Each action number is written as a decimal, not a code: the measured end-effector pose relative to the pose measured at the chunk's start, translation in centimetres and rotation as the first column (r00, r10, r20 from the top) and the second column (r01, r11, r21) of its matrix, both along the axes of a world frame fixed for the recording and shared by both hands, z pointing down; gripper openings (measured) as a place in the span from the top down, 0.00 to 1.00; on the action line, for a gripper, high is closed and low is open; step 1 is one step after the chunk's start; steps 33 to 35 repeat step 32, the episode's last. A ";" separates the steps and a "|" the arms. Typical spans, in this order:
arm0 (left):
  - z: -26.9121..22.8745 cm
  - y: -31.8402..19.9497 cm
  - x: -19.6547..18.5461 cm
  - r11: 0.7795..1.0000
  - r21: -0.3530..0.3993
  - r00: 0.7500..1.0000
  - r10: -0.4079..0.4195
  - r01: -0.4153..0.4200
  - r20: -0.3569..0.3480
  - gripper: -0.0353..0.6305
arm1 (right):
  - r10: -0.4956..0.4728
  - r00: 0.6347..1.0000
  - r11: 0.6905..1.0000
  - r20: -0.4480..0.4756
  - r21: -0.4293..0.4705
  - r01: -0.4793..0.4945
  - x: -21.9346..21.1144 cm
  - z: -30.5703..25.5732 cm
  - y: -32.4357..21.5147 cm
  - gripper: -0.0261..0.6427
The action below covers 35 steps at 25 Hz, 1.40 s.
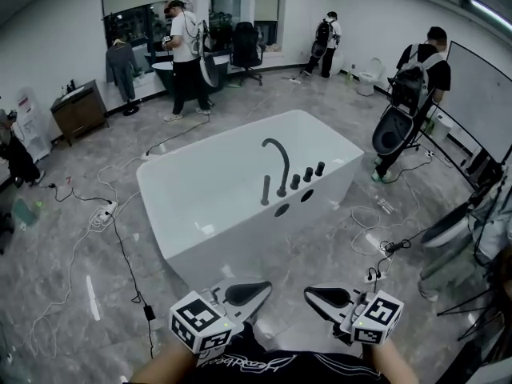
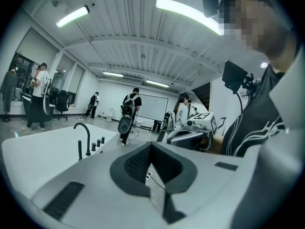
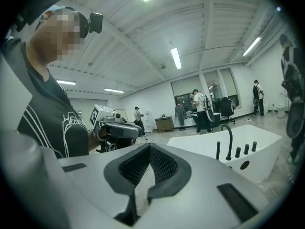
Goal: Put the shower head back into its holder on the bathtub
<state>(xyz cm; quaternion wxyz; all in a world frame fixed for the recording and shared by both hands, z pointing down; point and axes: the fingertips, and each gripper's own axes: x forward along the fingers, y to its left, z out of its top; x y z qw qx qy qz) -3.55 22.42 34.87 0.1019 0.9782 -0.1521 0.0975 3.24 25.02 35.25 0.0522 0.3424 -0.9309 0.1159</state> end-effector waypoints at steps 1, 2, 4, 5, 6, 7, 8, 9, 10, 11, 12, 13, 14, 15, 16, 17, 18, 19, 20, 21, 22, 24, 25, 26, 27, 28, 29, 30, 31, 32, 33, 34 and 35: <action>0.0 1.4 0.0 1.000 -0.002 1.000 0.002 -0.002 0.008 0.94 | -0.010 1.000 1.000 0.009 -0.005 0.010 -0.3 -0.1 1.3 0.94; -0.2 2.6 0.1 1.000 0.000 1.000 0.003 -0.003 0.016 0.94 | -0.018 1.000 1.000 0.017 -0.008 0.018 -0.4 -0.2 2.5 0.94; -0.8 4.4 0.5 1.000 0.015 1.000 0.007 -0.008 0.020 0.94 | -0.023 0.999 1.000 0.028 -0.004 0.023 -0.4 -0.6 4.4 0.94; -1.2 5.1 0.8 1.000 0.024 1.000 0.011 -0.011 0.019 0.94 | -0.018 0.999 1.000 0.030 0.000 0.018 -0.2 -0.8 5.0 0.94; -1.4 5.8 1.0 0.999 0.033 1.000 0.013 -0.014 0.020 0.94 | -0.013 0.999 1.000 0.030 0.004 0.013 -0.1 -0.9 5.6 0.94; -1.6 6.4 1.1 0.999 0.040 1.000 0.014 -0.015 0.025 0.94 | -0.009 1.000 1.000 0.030 0.006 0.009 -0.1 -1.0 6.1 0.94; -1.6 6.9 1.1 0.999 0.046 0.999 0.014 -0.015 0.031 0.94 | -0.007 0.999 1.000 0.031 0.007 0.007 -0.1 -0.9 6.6 0.94; -1.5 7.4 1.2 0.999 0.049 0.999 0.014 -0.016 0.035 0.94 | -0.007 0.999 1.000 0.033 0.006 0.007 -0.2 -0.9 7.1 0.94; -1.5 7.8 1.2 0.999 0.049 0.999 0.015 -0.017 0.036 0.94 | -0.007 0.999 1.000 0.034 0.007 0.006 -0.2 -0.8 7.5 0.94; -1.5 8.2 1.3 0.999 0.048 0.999 0.018 -0.020 0.034 0.94 | -0.006 0.999 1.000 0.033 0.010 0.006 -0.2 -0.9 7.9 0.94; -1.6 8.5 1.3 0.999 0.046 0.999 0.021 -0.022 0.032 0.94 | -0.003 1.000 1.000 0.031 0.013 0.003 -0.2 -0.9 8.2 0.94; -1.7 8.8 1.4 0.999 0.044 0.999 0.024 -0.025 0.032 0.94 | 0.000 1.000 1.000 0.029 0.015 0.000 -0.1 -1.1 8.4 0.94; -1.8 9.1 1.5 0.999 0.043 0.999 0.027 -0.029 0.033 0.94 | 0.003 0.999 1.000 0.032 0.016 -0.003 0.0 -1.2 8.7 0.94; -1.8 9.4 1.6 0.998 0.044 0.999 0.031 -0.032 0.035 0.94 | 0.005 0.999 1.000 0.037 0.017 -0.005 0.1 -1.4 8.9 0.94; -1.9 9.7 1.7 0.998 0.047 0.999 0.035 -0.036 0.037 0.94 | 0.006 0.999 1.000 0.044 0.020 -0.007 0.1 -1.6 9.2 0.94; -2.1 9.9 1.8 0.998 0.053 0.999 0.038 -0.040 0.038 0.94 | 0.007 0.999 1.000 0.046 0.025 -0.008 0.2 -1.8 9.4 0.94; -2.3 10.0 2.0 0.997 0.059 0.999 0.039 -0.041 0.038 0.94 | 0.008 0.999 0.999 0.045 0.031 -0.010 0.3 -2.0 9.5 0.94; -2.5 10.1 2.1 0.997 0.064 0.999 0.039 -0.041 0.035 0.94 | 0.010 0.999 0.999 0.043 0.037 -0.012 0.4 -2.1 9.6 0.94; -2.6 10.2 2.2 0.997 0.067 0.999 0.038 -0.041 0.033 0.94 | 0.012 0.999 0.999 0.042 0.041 -0.014 0.5 -2.2 9.7 0.94; -2.6 10.3 2.2 0.997 0.068 0.999 0.038 -0.040 0.033 0.94 | 0.014 0.999 0.999 0.044 0.044 -0.016 0.6 -2.3 9.8 0.94; -2.5 10.4 2.1 0.997 0.068 0.999 0.036 -0.039 0.034 0.94 | 0.014 0.999 0.999 0.047 0.047 -0.017 0.6 -2.4 9.9 0.94; -2.3 10.6 2.2 0.997 0.069 0.999 0.033 -0.035 0.039 0.94 | 0.013 0.999 0.999 0.050 0.052 -0.016 0.6 -2.4 10.1 0.94; -2.3 10.6 2.3 0.997 0.070 0.999 0.032 -0.035 0.039 0.94 | 0.012 0.999 0.998 0.048 0.054 -0.015 0.6 -2.4 10.2 0.94; -2.4 10.7 2.4 0.997 0.070 0.999 0.033 -0.035 0.038 0.94 | 0.012 0.999 0.998 0.046 0.056 -0.015 0.7 -2.4 10.3 0.94; -2.5 10.7 2.6 0.997 0.071 0.999 0.035 -0.037 0.037 0.94 | 0.012 0.999 0.998 0.046 0.057 -0.015 0.8 -2.5 10.3 0.94; -2.6 10.8 2.7 0.997 0.072 0.999 0.037 -0.040 0.037 0.94 | 0.013 0.999 0.998 0.046 0.058 -0.016 0.9 -2.6 10.3 0.94; -2.7 10.9 2.8 0.996 0.073 0.998 0.040 -0.043 0.039 0.94 | 0.013 0.999 0.998 0.047 0.060 -0.016 0.9 -2.7 10.3 0.94; -2.7 11.0 3.0 0.996 0.073 0.998 0.043 -0.046 0.041 0.94 | 0.014 0.999 0.998 0.048 0.061 -0.017 1.0 -2.8 10.4 0.94; -2.7 11.1 3.1 0.996 0.072 0.998 0.046 -0.049 0.043 0.94 | 0.014 0.999 0.998 0.049 0.062 -0.017 1.0 -2.9 10.4 0.94; -2.7 11.2 3.2 0.996 0.072 0.998 0.049 -0.052 0.045 0.94 | 0.014 0.999 0.998 0.050 0.064 -0.017 1.1 -3.0 10.5 0.94; -2.7 11.2 3.2 0.996 0.072 0.998 0.049 -0.052 0.045 0.94 | 0.014 0.999 0.998 0.050 0.064 -0.017 1.1 -3.0 10.5 0.94; -2.7 11.2 3.2 0.996 0.072 0.998 0.049 -0.052 0.045 0.94 | 0.014 0.999 0.998 0.050 0.064 -0.017 1.1 -3.0 10.5 0.94; -2.7 11.2 3.2 0.996 0.072 0.998 0.049 -0.052 0.045 0.94 | 0.014 0.999 0.998 0.050 0.064 -0.017 1.1 -3.0 10.5 0.94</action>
